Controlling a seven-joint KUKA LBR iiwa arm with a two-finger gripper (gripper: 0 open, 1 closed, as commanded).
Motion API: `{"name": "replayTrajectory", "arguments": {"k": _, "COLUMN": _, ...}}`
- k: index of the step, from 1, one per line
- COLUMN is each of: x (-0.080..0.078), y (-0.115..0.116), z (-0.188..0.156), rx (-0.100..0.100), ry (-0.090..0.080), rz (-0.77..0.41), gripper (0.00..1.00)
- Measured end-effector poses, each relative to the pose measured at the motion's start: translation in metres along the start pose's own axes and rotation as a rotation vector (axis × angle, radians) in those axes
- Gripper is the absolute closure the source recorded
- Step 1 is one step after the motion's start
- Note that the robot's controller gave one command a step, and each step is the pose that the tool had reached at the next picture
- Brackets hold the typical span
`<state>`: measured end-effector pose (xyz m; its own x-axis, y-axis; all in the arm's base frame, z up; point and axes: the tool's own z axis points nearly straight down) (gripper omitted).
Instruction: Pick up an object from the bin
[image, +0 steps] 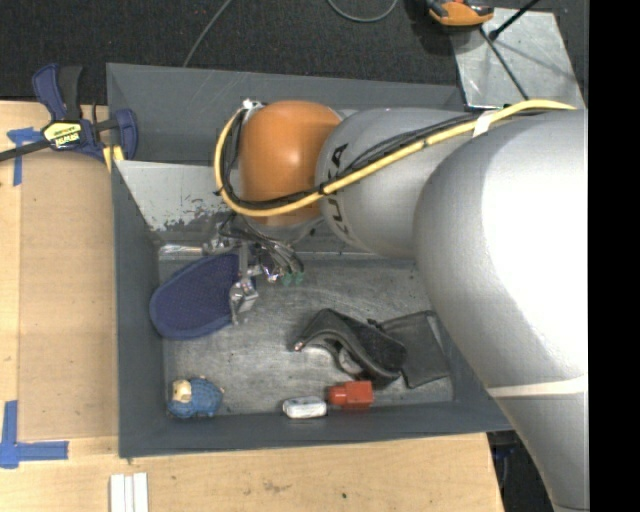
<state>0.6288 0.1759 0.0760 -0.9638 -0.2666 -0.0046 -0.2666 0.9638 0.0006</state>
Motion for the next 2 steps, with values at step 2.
{"name": "replayTrajectory", "arguments": {"k": 2, "x": -0.004, "y": -0.001, "z": -0.083, "rx": 0.001, "ry": -0.008, "rz": 0.001, "gripper": 1.0}}
